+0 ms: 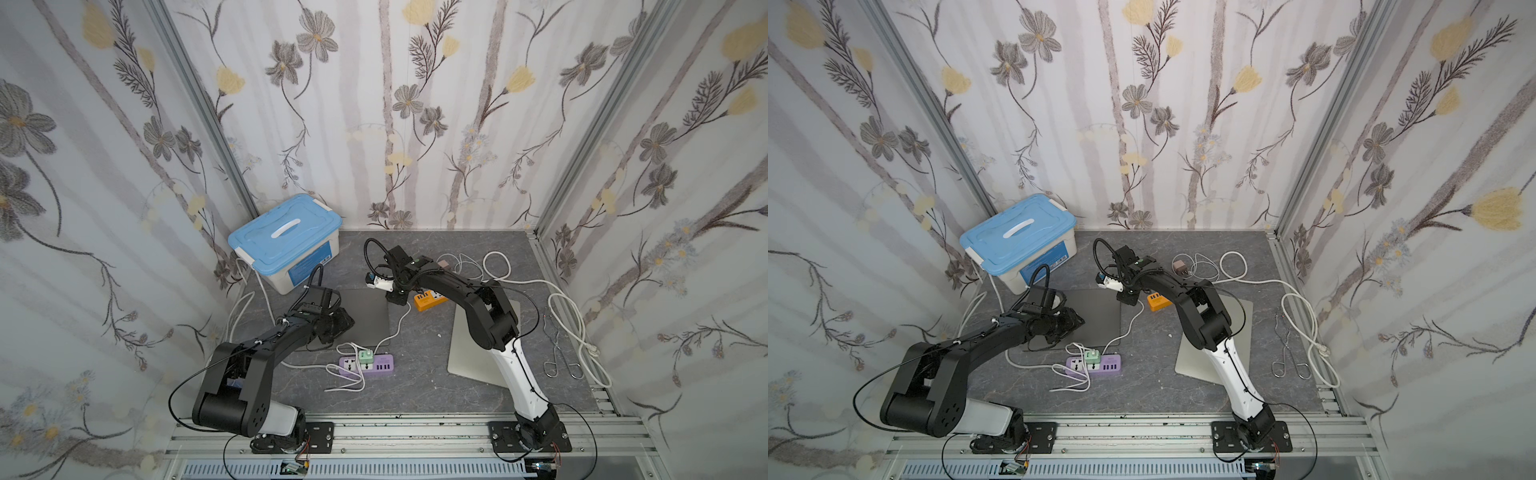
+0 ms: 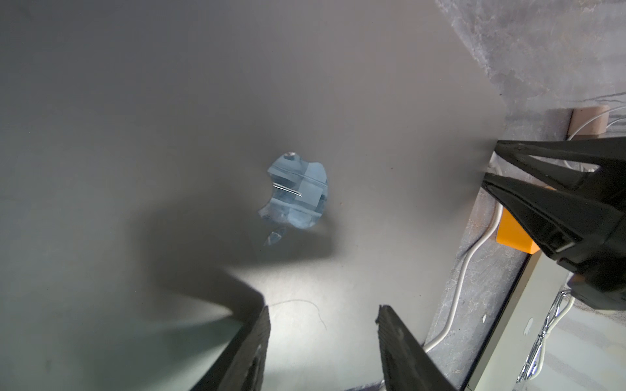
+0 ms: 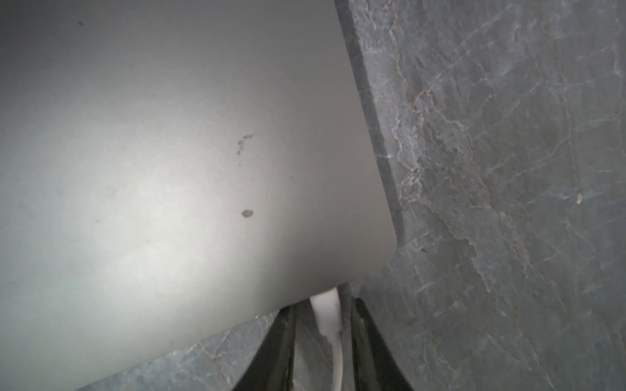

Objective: Unplug the laptop charger
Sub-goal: Remove the charging cable from the laptop.

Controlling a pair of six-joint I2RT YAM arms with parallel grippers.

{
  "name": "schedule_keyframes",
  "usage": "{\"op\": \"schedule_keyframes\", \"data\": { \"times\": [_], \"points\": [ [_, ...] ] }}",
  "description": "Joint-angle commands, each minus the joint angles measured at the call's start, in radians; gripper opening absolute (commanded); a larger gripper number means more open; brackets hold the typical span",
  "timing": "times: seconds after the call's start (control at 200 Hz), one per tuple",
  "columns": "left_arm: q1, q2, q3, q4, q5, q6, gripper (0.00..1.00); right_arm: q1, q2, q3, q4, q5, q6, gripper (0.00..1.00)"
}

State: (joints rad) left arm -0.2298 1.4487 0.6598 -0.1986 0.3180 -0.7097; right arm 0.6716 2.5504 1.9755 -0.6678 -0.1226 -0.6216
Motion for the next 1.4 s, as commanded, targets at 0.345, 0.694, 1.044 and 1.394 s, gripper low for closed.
{"op": "schedule_keyframes", "data": {
  "times": [0.345, 0.694, 1.044, 1.394],
  "points": [
    [0.001, 0.013, -0.02, -0.133, -0.062, 0.007, 0.56, -0.001, 0.002, 0.0, -0.028, 0.015, -0.088, 0.16],
    [0.0, 0.022, -0.041, -0.135, -0.066, 0.003, 0.56, -0.009, 0.009, 0.011, -0.015, 0.076, -0.098, 0.12],
    [0.0, 0.024, -0.044, -0.133, -0.067, 0.001, 0.56, -0.032, 0.007, 0.031, 0.007, 0.122, -0.08, 0.11],
    [0.0, 0.017, -0.055, -0.128, -0.067, -0.002, 0.56, -0.04, -0.002, 0.031, 0.002, 0.14, -0.073, 0.11]
  ]
}}
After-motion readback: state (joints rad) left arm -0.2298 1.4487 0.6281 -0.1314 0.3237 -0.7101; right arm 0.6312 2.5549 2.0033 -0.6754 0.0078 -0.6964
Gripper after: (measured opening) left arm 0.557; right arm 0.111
